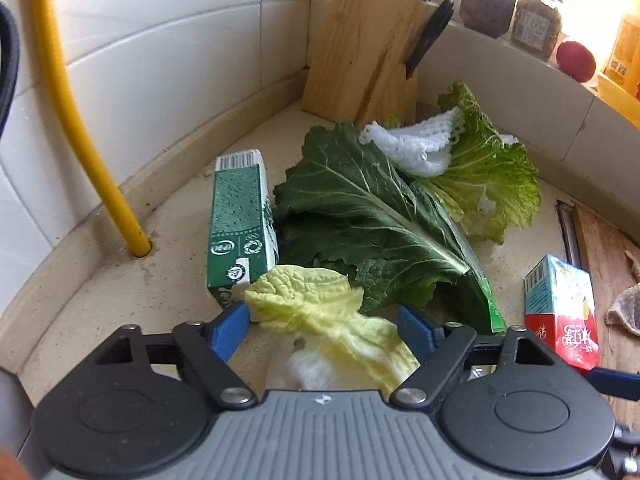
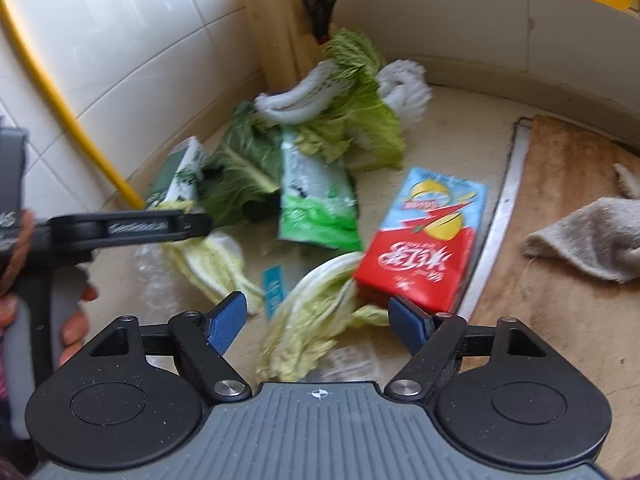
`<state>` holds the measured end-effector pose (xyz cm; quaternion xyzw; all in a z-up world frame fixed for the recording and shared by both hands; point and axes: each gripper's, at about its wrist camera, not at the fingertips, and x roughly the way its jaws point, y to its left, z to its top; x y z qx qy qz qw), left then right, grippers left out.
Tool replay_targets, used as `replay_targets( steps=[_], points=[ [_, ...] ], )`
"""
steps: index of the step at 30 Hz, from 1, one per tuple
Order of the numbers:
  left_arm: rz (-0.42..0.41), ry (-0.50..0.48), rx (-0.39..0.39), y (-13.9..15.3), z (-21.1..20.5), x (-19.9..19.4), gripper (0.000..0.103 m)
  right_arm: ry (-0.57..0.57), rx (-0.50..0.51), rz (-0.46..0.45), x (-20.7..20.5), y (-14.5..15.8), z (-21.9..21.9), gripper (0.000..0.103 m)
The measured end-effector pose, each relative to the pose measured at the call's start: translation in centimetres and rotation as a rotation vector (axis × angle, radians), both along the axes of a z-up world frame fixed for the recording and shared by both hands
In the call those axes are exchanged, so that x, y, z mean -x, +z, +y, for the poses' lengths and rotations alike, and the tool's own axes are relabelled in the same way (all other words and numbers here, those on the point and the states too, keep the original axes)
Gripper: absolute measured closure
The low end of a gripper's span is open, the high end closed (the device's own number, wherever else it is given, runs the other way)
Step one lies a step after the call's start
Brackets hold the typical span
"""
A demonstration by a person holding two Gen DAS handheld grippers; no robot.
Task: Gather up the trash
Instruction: 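Close the left and right grippers on a pale cabbage leaf each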
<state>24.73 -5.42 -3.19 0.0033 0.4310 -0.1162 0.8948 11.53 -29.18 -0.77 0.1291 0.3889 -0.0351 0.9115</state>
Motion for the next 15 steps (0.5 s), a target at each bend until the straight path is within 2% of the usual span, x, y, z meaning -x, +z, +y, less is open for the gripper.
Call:
replay_targets(
  steps=[4,9,11,13,15],
  points=[
    [0.061,0.008,0.06,-0.5,0.2,-1.5,0.039,-0.004,-0.053,0.04,-0.4,-1.1,-0.4,0.028],
    [0.109,0.039,0.081,-1.2,0.3,-3.3,0.065,-0.036,-0.122,0.078,-0.5,-2.2,-1.5,0.034],
    [0.124,0.044,0.09,-1.4,0.5,-3.5,0.069,-0.047,-0.143,0.089,-0.6,-2.6,-1.8,0.045],
    [0.122,0.039,0.093,-1.3,0.7,-3.4,0.077,-0.054,-0.195,0.096,-0.8,-3.2,-2.5,0.054],
    [0.115,0.032,0.096,-0.9,0.9,-3.2,0.085,-0.067,-0.242,0.094,-0.9,-3.6,-2.9,0.059]
  ],
)
